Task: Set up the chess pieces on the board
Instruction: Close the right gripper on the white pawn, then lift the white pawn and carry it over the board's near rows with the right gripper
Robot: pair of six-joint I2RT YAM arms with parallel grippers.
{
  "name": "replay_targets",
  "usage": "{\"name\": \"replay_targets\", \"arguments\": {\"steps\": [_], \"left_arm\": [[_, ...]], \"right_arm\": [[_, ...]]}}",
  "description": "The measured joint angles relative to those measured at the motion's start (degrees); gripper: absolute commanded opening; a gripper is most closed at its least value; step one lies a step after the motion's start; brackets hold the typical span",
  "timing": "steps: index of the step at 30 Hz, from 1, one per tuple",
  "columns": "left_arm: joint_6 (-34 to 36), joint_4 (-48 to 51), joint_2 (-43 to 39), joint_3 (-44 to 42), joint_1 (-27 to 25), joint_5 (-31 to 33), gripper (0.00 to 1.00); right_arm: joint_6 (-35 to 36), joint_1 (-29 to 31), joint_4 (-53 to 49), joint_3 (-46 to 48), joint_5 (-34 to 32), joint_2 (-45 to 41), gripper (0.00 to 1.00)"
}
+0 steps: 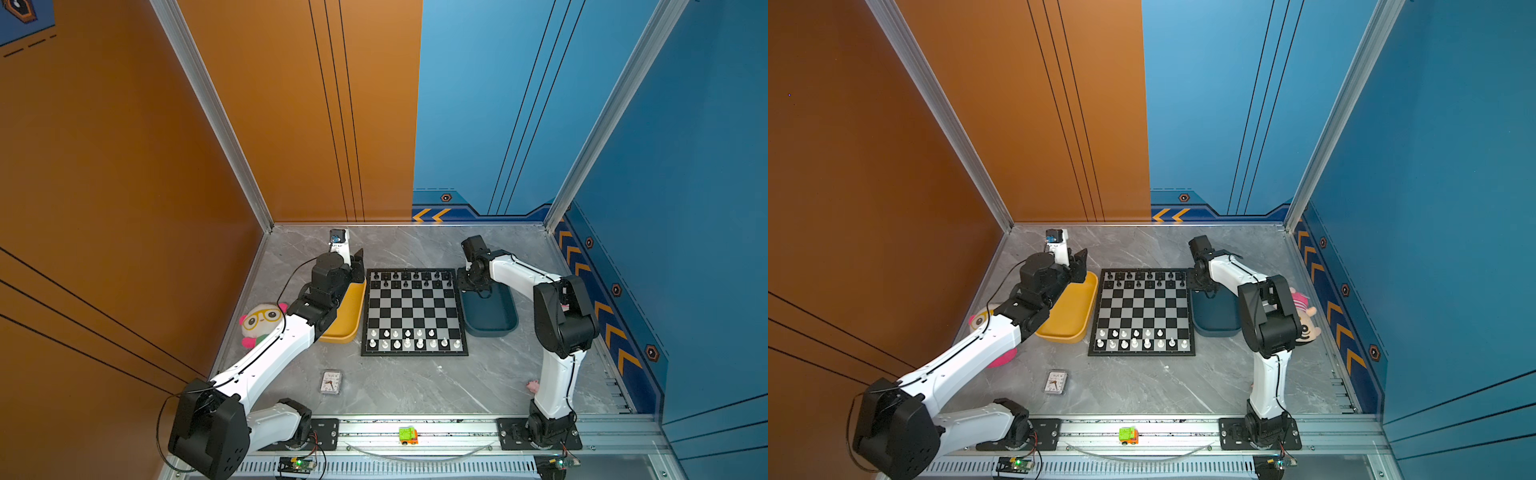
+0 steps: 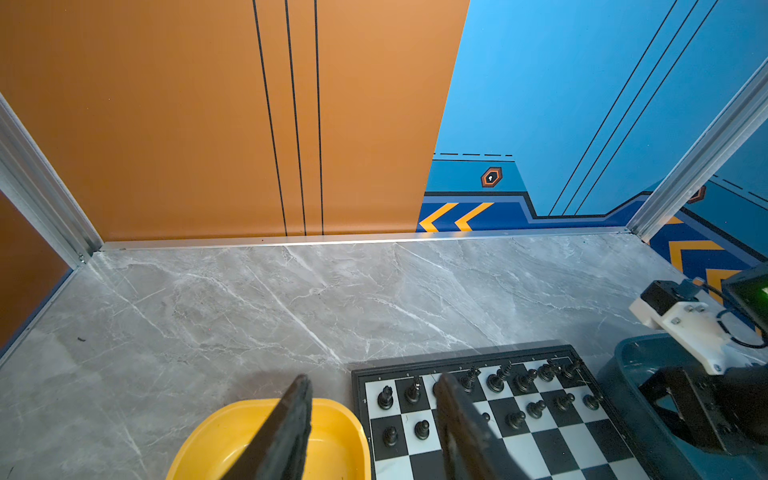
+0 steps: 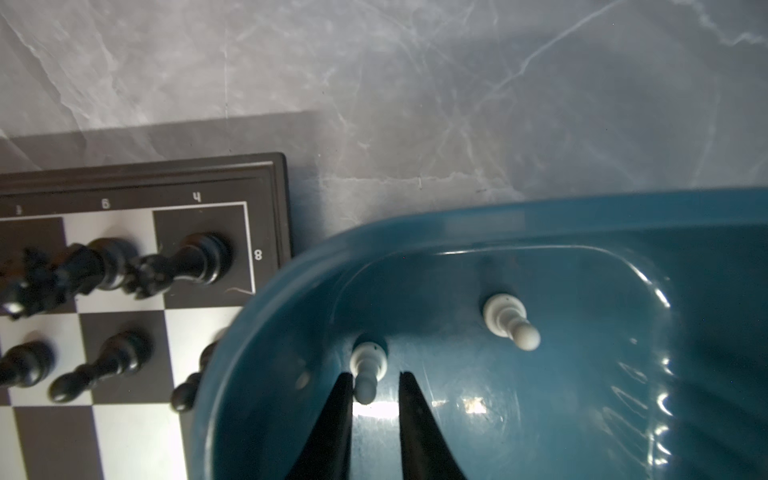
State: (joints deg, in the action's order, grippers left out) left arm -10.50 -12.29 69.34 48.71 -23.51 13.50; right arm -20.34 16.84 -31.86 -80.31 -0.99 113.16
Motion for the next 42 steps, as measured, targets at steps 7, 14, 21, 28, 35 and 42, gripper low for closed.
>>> {"name": "replay_targets", "arguments": {"steps": [7, 14, 21, 28, 35, 42], "left_arm": [[0.00, 0.00, 0.00, 0.00, 0.11, 0.00, 0.50], [0.00, 0.00, 0.00, 0.00, 0.26, 0.00, 0.50], [0.00, 0.00, 0.00, 0.00, 0.26, 0.00, 0.50], [0.00, 0.02, 0.00, 0.00, 0.33, 0.00, 0.50], [0.02, 0.07, -0.70, -0.02, 0.50, 0.00, 0.50], [0.02, 0.07, -2.95, -1.16, 0.70, -0.02, 0.50]], "right_arm": [[-0.02, -0.04, 0.00, 0.00, 0.04, 0.83, 0.18], [-0.02, -0.04, 0.00, 0.00, 0.85, 1.07, 0.11], [0.00, -0.04, -0.07, -0.11, 0.85, 1.07, 0.06], [0.09, -0.04, -0.72, -0.15, 0.81, 1.05, 0.02], [1.31, 0.04, -3.72, 0.33, 0.57, -1.86, 0.00], [1.51, 2.05, -6.25, 2.71, -0.94, -11.26, 0.00]]}}
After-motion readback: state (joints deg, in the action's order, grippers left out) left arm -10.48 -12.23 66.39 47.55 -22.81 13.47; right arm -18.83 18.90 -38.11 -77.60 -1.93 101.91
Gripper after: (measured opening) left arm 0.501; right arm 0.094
